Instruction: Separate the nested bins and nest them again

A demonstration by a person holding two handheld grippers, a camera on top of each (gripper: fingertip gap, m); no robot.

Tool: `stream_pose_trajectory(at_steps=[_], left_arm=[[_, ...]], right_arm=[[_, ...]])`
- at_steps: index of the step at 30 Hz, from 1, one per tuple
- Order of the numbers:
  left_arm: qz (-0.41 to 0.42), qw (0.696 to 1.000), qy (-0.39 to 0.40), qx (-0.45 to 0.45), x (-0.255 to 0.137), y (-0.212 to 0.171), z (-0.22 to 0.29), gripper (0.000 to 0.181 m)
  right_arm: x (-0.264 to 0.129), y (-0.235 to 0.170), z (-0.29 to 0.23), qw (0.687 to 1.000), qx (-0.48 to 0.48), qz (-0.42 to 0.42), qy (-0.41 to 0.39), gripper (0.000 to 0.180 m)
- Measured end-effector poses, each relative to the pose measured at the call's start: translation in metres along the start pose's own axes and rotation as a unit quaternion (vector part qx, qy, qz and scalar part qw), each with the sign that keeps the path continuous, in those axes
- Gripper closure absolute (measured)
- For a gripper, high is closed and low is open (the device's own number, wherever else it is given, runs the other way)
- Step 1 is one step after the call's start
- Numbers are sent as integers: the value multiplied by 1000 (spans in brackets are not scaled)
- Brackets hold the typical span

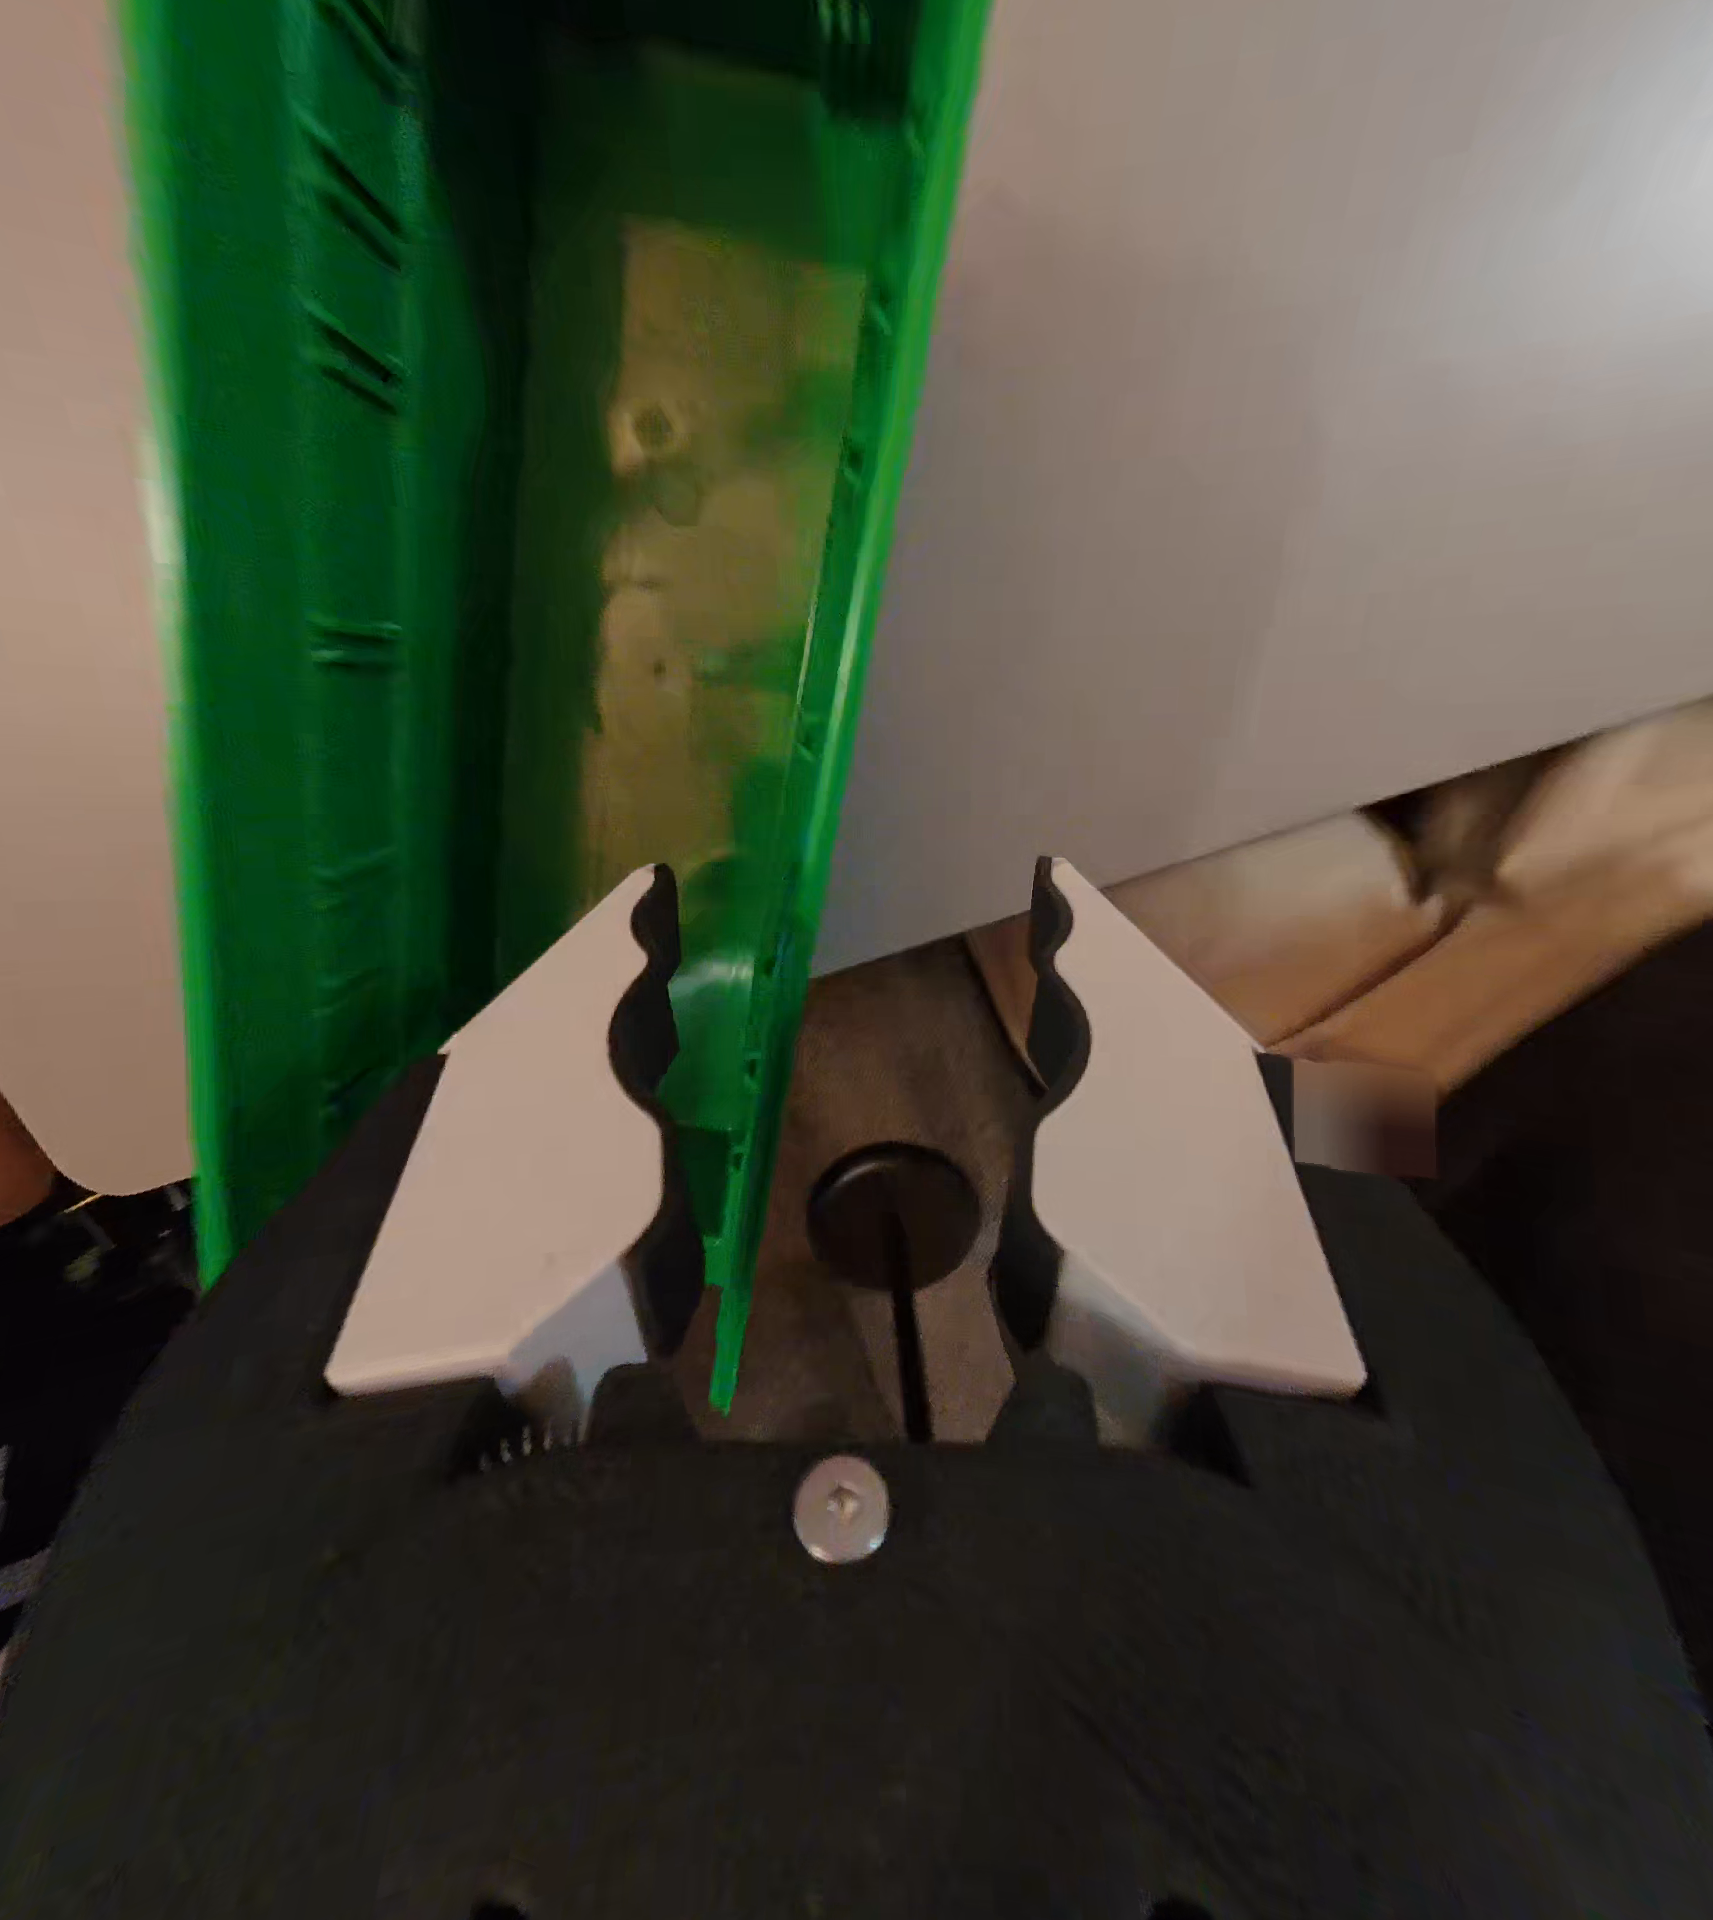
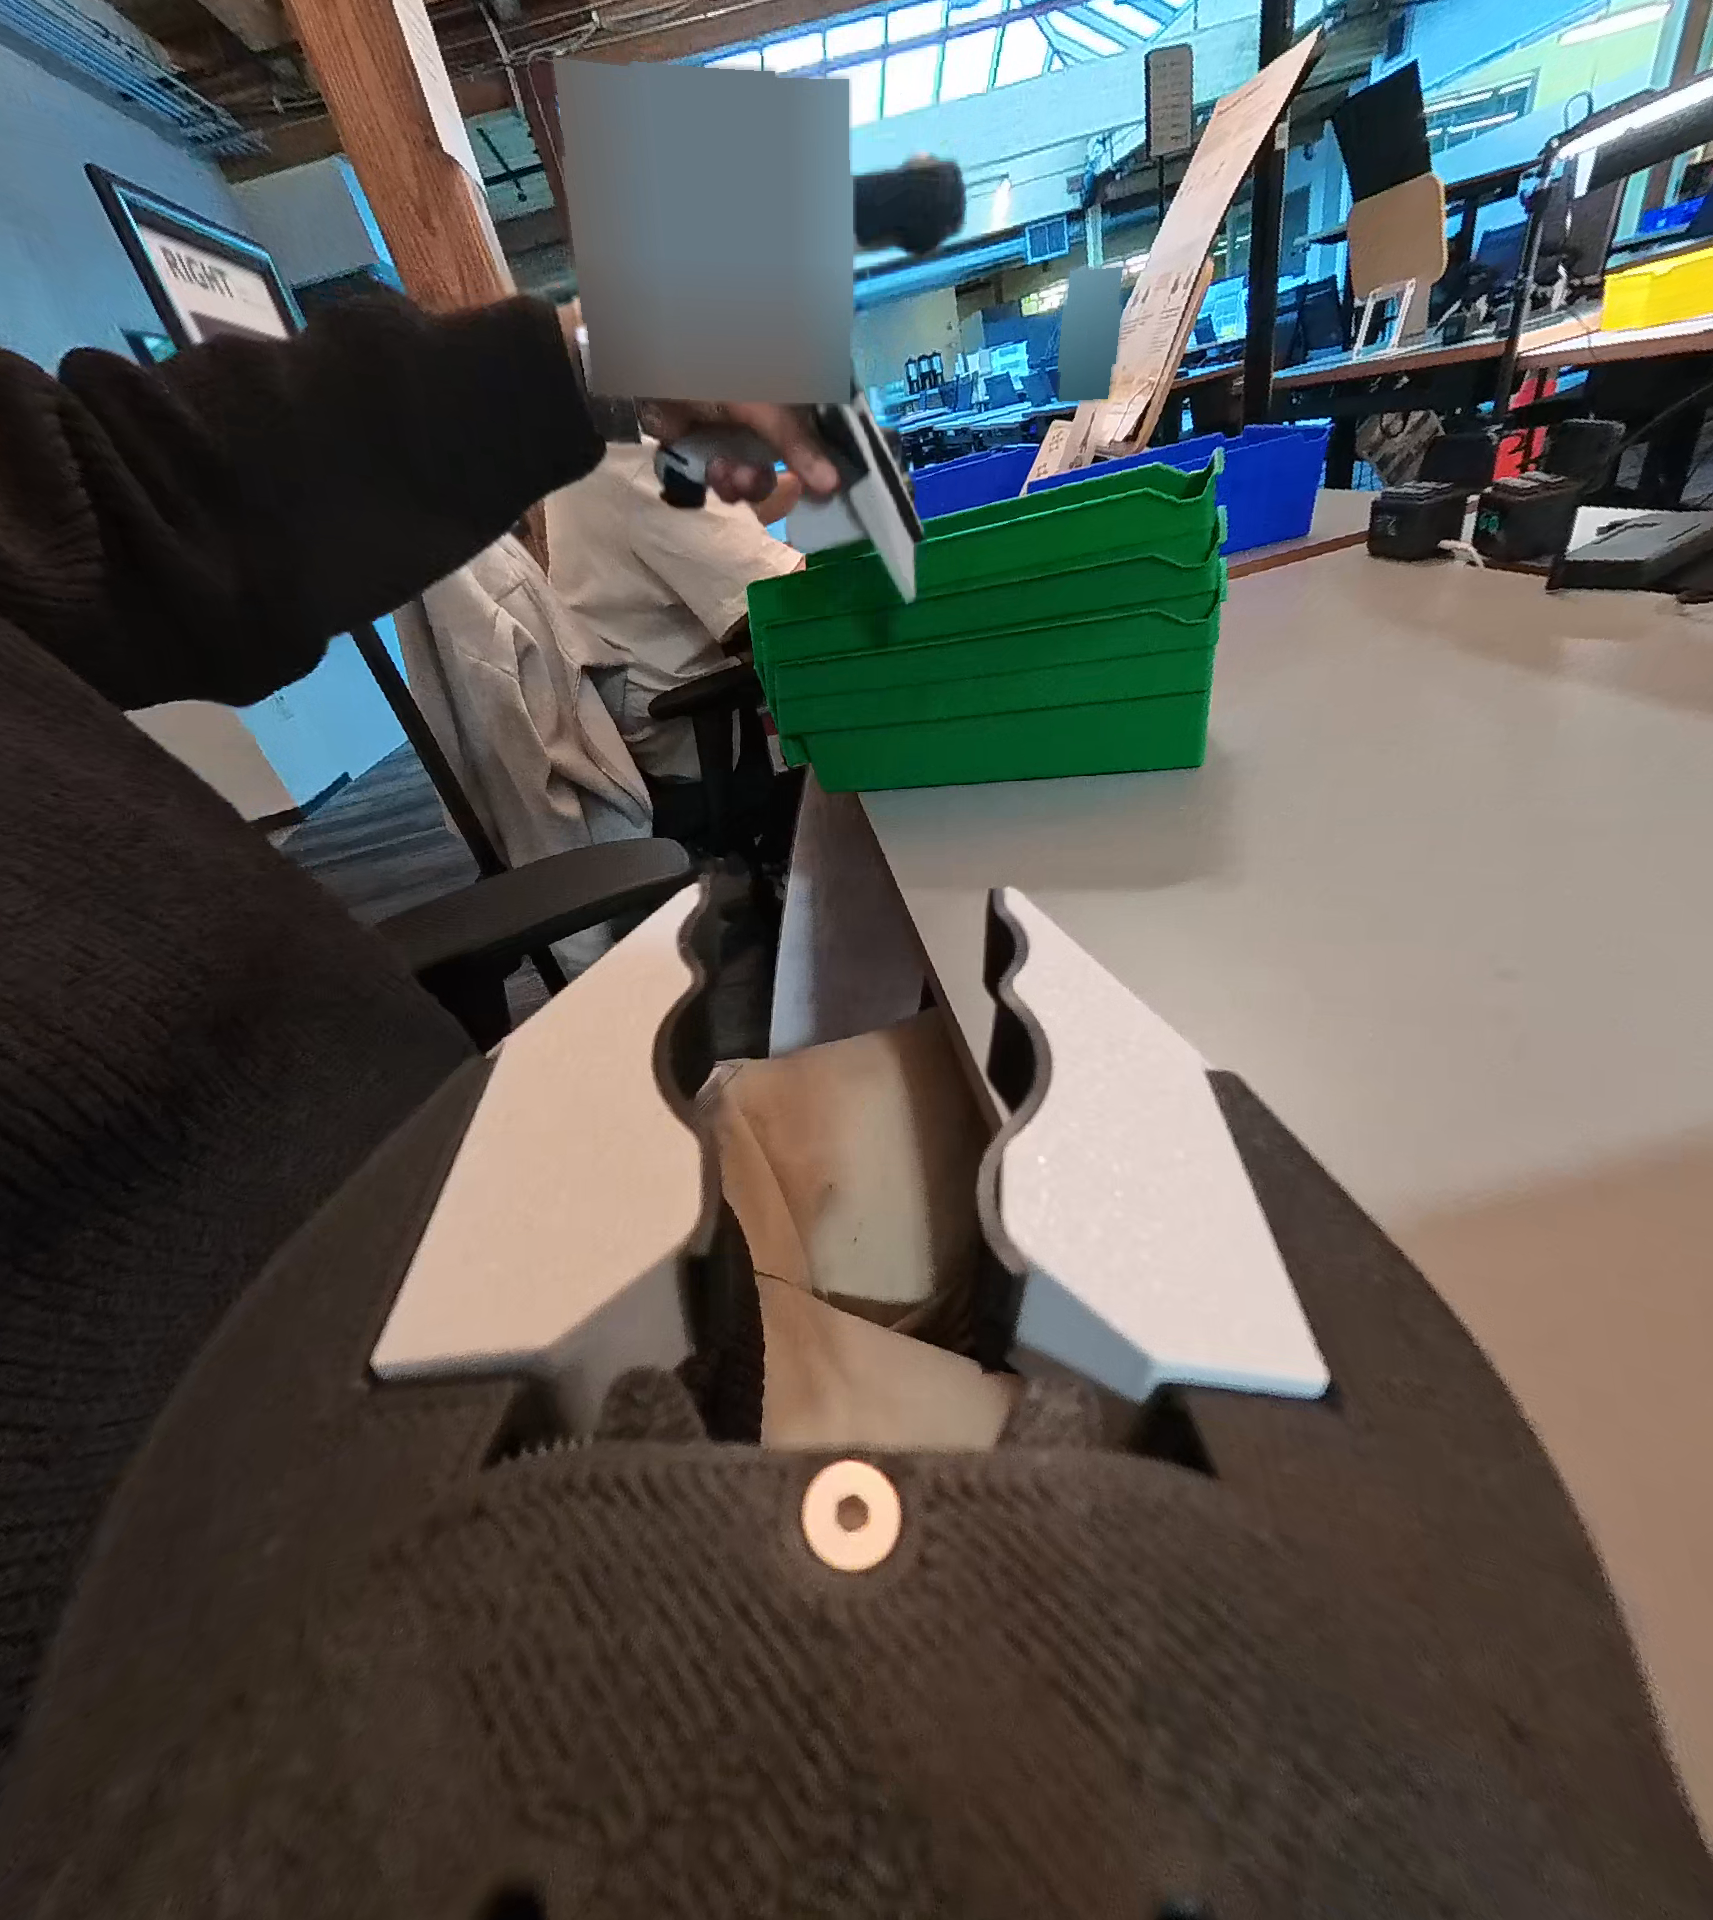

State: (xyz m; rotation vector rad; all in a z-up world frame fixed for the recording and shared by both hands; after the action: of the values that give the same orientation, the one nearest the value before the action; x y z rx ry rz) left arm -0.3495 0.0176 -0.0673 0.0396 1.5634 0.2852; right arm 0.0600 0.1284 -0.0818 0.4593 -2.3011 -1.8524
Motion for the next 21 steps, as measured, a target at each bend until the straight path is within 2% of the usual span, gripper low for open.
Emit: stream_pose_trajectory(at_steps=[1,3,4,10,12,14,21], left_arm=[[-15,1000,9,10,11,-3,2,117],[-30,998,50,19,27,-3,-4,163],[-33,997,63,25,31,0,-9,172],[-40,996,57,-58,40,39,-27,174],[-4,991,-6,-133,44,58,-25,171],[25,971,-94,-219,46,75,-19,162],[66,966,-79,-238,45,91,-17,161]], right_arm=[[1,0,-1,1000,-1,-2,1,129],[3,-2,-2,1000,-7,-8,-2,129],[4,-3,-3,1000,-11,-12,-4,129],[8,-8,-1,999,-23,-31,-18,130],[7,-9,0,999,-14,-32,-15,130],[6,-9,1,999,-11,-33,-15,130],[1,-6,5,1000,3,-20,-11,129]])
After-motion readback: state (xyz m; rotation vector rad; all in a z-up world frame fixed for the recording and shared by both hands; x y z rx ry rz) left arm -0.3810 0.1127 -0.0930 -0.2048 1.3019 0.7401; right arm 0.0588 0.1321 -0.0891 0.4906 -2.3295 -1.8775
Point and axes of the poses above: each gripper's, where its closed fingertips meet, x out along the fingers, y out of its top, z = x × y across the jaws, the point moved 4 cm from there along -x, back along the fingers, and after that the axes turned 4 degrees about -z, right-handed, at the moved point
